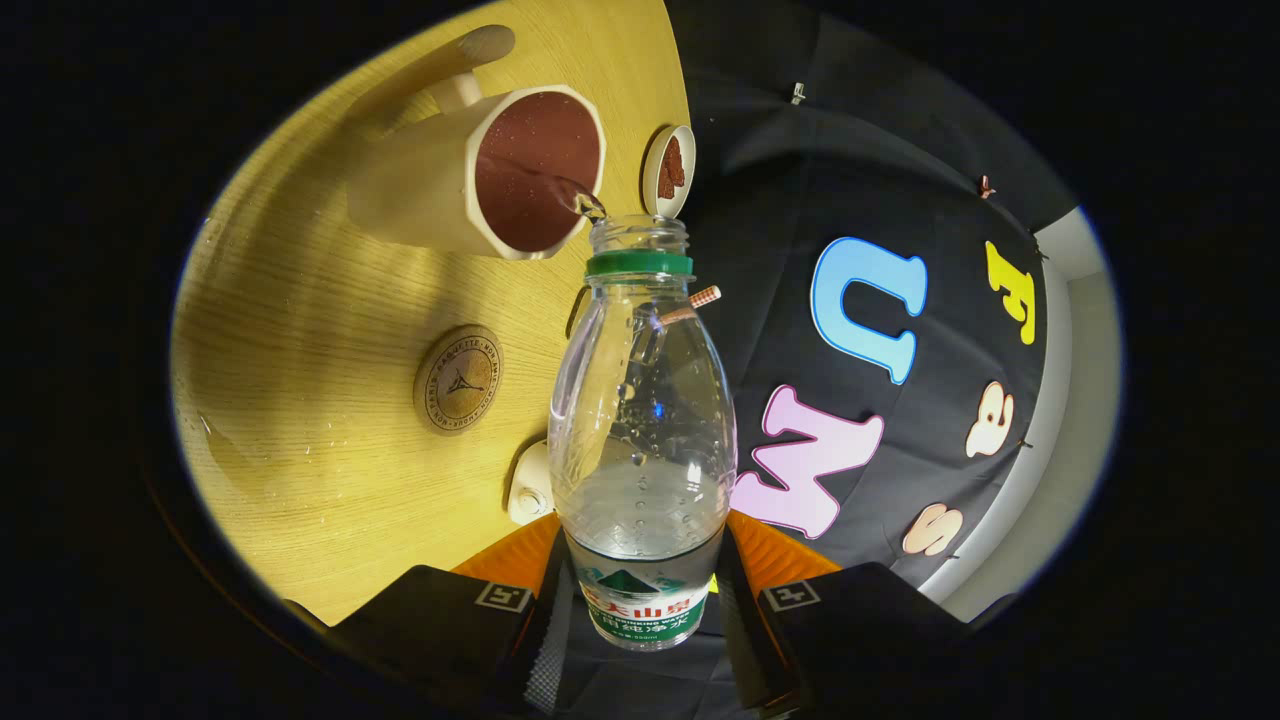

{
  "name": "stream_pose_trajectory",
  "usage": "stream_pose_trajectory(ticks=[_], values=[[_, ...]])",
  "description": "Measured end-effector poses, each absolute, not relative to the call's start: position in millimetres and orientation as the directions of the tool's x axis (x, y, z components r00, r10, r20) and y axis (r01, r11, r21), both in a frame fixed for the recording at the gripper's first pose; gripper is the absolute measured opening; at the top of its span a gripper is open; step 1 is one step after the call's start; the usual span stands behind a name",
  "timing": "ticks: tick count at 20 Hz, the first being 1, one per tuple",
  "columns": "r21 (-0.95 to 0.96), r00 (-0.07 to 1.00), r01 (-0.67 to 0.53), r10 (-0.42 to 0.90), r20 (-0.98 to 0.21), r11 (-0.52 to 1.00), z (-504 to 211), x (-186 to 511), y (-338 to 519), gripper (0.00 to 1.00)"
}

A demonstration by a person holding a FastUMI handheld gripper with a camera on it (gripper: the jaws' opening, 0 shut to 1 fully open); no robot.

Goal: Take the bottle from table, then pour the juice into the cup, finally place the bottle on the coaster

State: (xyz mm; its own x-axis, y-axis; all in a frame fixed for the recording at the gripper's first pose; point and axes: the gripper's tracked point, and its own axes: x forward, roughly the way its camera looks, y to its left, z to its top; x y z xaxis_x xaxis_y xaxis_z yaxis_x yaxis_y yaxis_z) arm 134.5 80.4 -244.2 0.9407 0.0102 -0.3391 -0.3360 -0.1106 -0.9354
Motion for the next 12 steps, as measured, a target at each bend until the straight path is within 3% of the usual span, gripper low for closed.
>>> stream_pose_trajectory(ticks=[12], values=[[-0.936,0.951,-0.29,0.049,-0.305,-0.198,-234.0,142.1,86.8,0.68]])
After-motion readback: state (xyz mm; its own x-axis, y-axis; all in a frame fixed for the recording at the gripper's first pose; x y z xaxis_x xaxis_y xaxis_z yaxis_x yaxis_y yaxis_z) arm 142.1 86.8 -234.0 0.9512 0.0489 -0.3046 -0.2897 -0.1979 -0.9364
